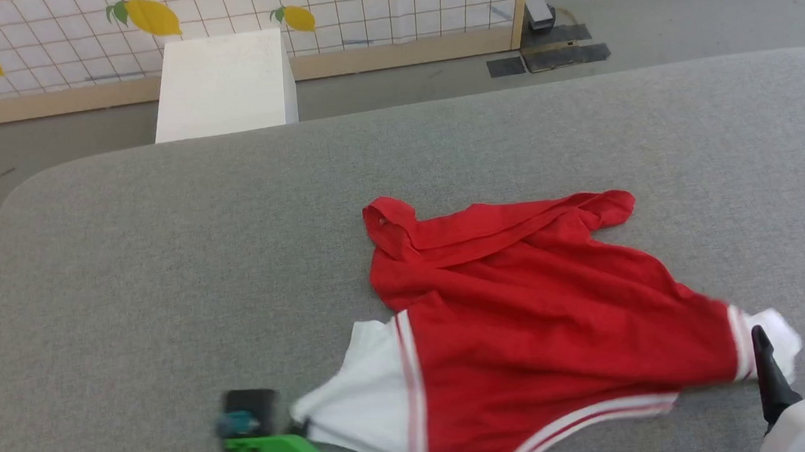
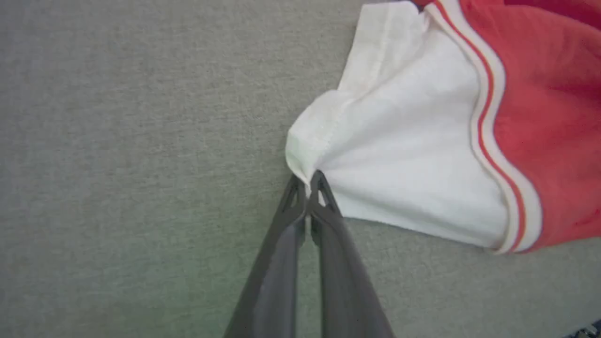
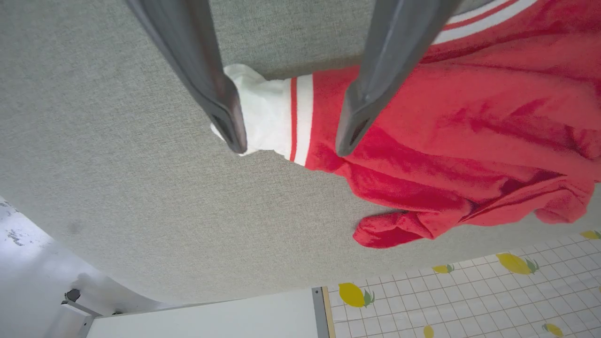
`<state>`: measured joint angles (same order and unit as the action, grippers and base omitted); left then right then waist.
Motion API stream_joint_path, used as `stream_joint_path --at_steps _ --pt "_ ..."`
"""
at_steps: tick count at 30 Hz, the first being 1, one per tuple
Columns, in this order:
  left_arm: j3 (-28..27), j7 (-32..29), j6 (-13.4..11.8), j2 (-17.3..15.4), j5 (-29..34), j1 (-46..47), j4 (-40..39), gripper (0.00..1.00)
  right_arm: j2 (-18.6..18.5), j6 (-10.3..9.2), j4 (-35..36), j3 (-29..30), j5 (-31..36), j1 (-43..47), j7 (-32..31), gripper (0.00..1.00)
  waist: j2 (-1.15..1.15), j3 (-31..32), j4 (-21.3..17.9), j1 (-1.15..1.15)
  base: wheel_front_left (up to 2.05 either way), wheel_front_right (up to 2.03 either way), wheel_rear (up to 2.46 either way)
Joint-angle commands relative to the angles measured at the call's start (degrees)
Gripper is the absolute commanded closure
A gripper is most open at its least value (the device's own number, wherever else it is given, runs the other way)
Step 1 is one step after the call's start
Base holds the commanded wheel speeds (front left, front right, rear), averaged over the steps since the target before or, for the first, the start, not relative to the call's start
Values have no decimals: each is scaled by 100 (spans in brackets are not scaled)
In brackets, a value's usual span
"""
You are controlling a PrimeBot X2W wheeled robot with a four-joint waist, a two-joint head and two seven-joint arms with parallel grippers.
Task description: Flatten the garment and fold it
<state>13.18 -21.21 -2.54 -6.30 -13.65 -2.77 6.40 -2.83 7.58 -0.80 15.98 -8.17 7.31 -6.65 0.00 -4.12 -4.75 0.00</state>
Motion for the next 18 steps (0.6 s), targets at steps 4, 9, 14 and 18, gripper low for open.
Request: stream_joint_path --at_steps 4,9,14,18 --pt "-401 448 -287 -195 7 -17 -88 100 -5 -9 34 236 -71 41 -223 0 0 -77 17 0 0 0 0" --pt "-490 549 -311 -245 -53 1 -54 100 -5 -9 -242 306 -202 -33 -928 0 0 -162 17 0 0 0 0" --pt "-456 571 -287 -223 -110 30 -19 100 -5 -9 -500 190 -271 -174 -1825 0 0 -255 43 0 0 0 0" --pt "-420 575 -268 -210 -140 66 8 100 -5 -9 -699 22 -288 -336 -2290 0 0 -330 66 0 0 0 0"
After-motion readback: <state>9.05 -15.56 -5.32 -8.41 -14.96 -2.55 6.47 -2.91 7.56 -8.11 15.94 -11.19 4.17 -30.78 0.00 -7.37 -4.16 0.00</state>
